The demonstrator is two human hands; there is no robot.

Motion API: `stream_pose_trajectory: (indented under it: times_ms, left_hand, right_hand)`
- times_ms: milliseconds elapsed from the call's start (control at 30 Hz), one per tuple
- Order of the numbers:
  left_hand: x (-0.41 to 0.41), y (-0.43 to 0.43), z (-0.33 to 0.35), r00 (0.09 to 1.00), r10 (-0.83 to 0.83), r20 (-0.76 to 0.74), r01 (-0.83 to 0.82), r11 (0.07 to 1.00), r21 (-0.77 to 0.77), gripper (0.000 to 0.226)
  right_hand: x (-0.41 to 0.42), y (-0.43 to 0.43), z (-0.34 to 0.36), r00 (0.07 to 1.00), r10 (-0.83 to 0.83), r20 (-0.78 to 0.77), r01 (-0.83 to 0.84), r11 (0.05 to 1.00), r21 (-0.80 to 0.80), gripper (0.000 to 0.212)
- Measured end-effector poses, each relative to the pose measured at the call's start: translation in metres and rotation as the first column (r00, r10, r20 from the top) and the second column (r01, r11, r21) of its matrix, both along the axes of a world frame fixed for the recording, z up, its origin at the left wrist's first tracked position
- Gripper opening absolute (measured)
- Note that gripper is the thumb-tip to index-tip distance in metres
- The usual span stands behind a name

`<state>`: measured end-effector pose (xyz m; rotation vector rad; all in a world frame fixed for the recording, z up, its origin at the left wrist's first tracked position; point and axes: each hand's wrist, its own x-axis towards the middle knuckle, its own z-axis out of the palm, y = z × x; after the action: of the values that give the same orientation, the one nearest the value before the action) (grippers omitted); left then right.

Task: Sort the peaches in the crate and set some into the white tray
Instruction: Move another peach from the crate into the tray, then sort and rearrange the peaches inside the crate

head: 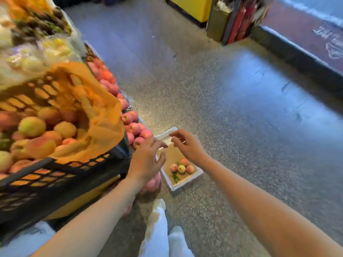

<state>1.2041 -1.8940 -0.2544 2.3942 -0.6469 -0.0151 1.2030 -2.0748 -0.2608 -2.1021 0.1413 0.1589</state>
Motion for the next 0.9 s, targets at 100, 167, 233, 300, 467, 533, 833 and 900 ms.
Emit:
stream_pose_trajectory:
  times_ms: [100,167,233,300,467,533,833,900]
  left_hand:
    - [-0.005,0.042,0.047,0.958,0.076,0.276,-0.086,0.996,0.025,0.017]
    - [-0.008,0.074,0.066,0.92,0.166,0.355,-0.192,0.98,0.041,0.023]
    - [-0.01,0.109,0.074,0.903,0.25,0.349,-0.305,0.946,0.113,0.037]
    - [-0.011,0.142,0.076,0.899,0.317,0.304,-0.389,0.896,0.215,0.05]
    - [-0.019,0.208,0.074,0.974,0.179,0.137,-0.22,0.887,0.405,0.071]
    - [-0.021,0.229,0.074,0.994,0.066,0.091,-0.1,0.891,0.443,0.074]
    - [0.004,0.322,0.104,0.993,-0.006,0.118,-0.009,0.993,0.121,0.021]
    - [0.014,0.348,0.113,0.979,0.077,0.187,-0.098,0.99,0.102,0.015]
  right_hand:
    - [0.009,0.048,0.05,0.99,0.09,0.11,-0.09,0.996,-0.001,0.021]
    - [0.015,0.08,0.071,0.966,0.173,0.194,-0.168,0.985,-0.041,0.024]
    - [0.02,0.111,0.086,0.923,0.266,0.279,-0.24,0.963,-0.125,0.027]
    - [0.025,0.141,0.095,0.882,0.351,0.313,-0.295,0.931,-0.213,0.032]
    - [0.041,0.2,0.098,0.837,0.523,0.161,-0.399,0.785,-0.474,0.039]
    - [0.045,0.212,0.099,0.854,0.517,0.063,-0.395,0.721,-0.569,0.034]
    - [0.062,0.266,0.121,0.92,0.39,0.026,-0.288,0.72,-0.631,0.021]
    - [0.071,0.288,0.124,0.901,0.431,0.043,-0.342,0.77,-0.538,0.022]
